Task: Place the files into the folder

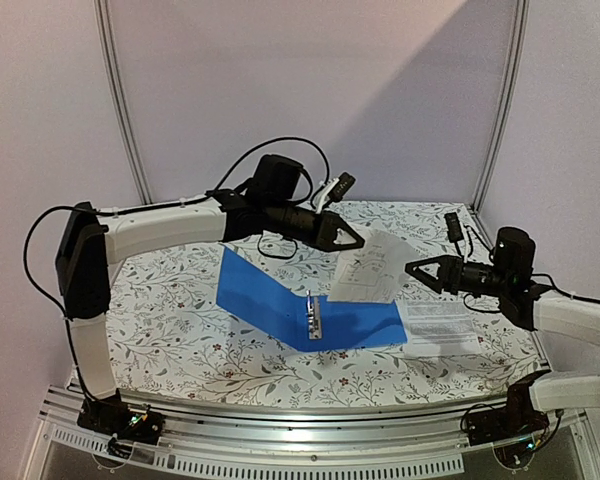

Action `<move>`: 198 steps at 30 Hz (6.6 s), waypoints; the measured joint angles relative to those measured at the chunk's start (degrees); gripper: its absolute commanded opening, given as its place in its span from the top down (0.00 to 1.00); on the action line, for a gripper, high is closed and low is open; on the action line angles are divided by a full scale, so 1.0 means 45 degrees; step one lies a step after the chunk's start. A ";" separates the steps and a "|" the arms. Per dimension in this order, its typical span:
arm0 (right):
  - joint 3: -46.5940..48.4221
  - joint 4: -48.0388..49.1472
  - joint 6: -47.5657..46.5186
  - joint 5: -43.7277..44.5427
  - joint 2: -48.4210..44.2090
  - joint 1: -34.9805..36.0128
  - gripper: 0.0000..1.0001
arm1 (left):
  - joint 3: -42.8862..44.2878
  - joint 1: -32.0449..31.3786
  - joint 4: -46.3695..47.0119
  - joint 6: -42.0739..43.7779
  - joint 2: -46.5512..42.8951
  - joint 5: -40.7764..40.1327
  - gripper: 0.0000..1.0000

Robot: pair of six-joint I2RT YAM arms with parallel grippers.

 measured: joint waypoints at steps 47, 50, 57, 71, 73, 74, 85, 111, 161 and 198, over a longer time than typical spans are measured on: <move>0.1399 0.0160 0.1112 -0.0554 0.2555 0.0248 1.00 | -0.1214 0.1093 -0.0457 -0.0894 -0.0928 -0.1919 0.51; 0.2079 -0.1409 0.0874 -0.0262 0.3259 0.0248 1.00 | -0.0840 0.1637 -0.1666 -0.0423 -0.0928 -0.3264 0.50; 0.2210 -0.5202 0.0452 0.0063 0.4469 0.0248 1.00 | 0.0563 0.2934 -0.3633 0.0316 -0.0466 -0.5178 0.51; 0.2584 -0.7412 -0.0481 0.0121 0.6907 0.0491 1.00 | -0.1409 0.3211 -0.3541 0.0588 -0.0267 -0.5722 0.51; 0.2822 -0.7397 -0.0690 0.0170 0.7106 0.0699 1.00 | -0.1540 0.3249 -0.3419 0.0641 -0.0282 -0.5785 0.51; 0.2909 -0.7388 -0.0797 0.0189 0.7150 0.0811 1.00 | -0.1608 0.3274 -0.3332 0.0680 -0.0311 -0.5795 0.51; 0.3007 -0.7057 -0.1117 0.0340 0.7378 0.1287 1.00 | -0.1783 0.3429 -0.2934 0.0724 -0.0432 -0.5819 0.51; 0.4041 -0.5688 0.0151 0.0078 0.8495 0.1297 1.00 | -0.1802 0.3468 -0.2846 0.0714 -0.0432 -0.5513 0.51; 0.4833 -0.6173 -0.0437 0.0651 0.9258 0.1297 0.93 | -0.1802 0.3487 -0.2846 0.0675 -0.0427 -0.5008 0.50; 0.7150 -1.1419 -0.1773 0.3186 0.8932 0.1899 0.35 | -0.1802 0.3487 -0.2856 0.0675 -0.0423 -0.4979 0.50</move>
